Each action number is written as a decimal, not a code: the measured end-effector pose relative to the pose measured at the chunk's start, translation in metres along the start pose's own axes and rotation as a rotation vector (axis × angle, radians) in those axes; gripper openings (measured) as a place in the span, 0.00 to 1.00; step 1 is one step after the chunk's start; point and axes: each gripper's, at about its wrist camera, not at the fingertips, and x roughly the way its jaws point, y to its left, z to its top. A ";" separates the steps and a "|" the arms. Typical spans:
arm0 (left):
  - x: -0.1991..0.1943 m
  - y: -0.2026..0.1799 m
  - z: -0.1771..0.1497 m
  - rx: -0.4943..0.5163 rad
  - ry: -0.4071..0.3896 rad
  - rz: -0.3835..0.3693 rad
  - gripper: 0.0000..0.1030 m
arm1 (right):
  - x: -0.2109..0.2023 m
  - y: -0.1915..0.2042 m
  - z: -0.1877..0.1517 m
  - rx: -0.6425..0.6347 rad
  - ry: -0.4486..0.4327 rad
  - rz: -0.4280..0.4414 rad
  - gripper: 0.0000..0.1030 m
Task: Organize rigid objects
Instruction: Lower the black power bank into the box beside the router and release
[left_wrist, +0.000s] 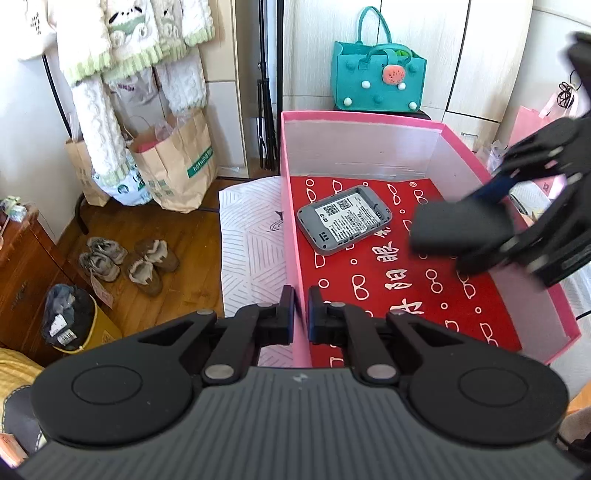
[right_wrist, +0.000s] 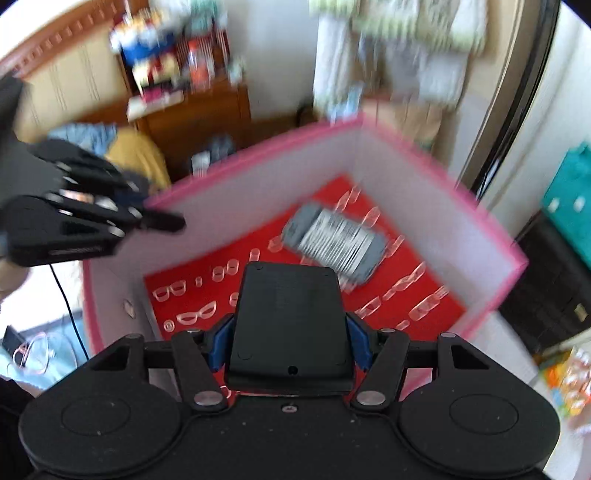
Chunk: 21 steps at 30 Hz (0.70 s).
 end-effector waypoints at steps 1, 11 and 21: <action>-0.001 -0.001 -0.001 0.004 0.001 -0.001 0.06 | 0.010 0.003 0.003 0.004 0.032 -0.007 0.65; -0.007 0.003 -0.002 0.016 0.026 -0.057 0.09 | 0.067 0.000 0.030 0.106 0.155 -0.071 0.65; -0.007 0.005 -0.003 0.001 0.025 -0.096 0.10 | 0.085 -0.026 0.048 0.366 0.106 -0.036 0.65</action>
